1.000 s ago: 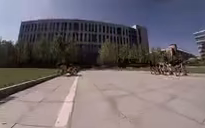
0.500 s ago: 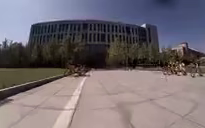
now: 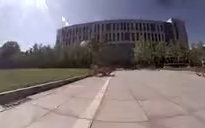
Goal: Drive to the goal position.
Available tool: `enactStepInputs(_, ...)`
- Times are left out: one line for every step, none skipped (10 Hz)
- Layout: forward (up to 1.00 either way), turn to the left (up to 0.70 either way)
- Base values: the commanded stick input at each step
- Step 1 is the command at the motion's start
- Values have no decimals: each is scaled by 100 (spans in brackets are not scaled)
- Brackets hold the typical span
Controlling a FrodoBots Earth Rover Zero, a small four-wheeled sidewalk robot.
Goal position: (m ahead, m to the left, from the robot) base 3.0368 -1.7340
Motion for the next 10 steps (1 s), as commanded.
enactStepInputs(70, 1)
enactStepInputs(70, 2)
enactStepInputs(70, 2)
enactStepInputs(70, 2)
enactStepInputs(70, 2)
enactStepInputs(70, 2)
enactStepInputs(70, 2)
enactStepInputs(70, 2)
enactStepInputs(70, 2)
enactStepInputs(70, 2)
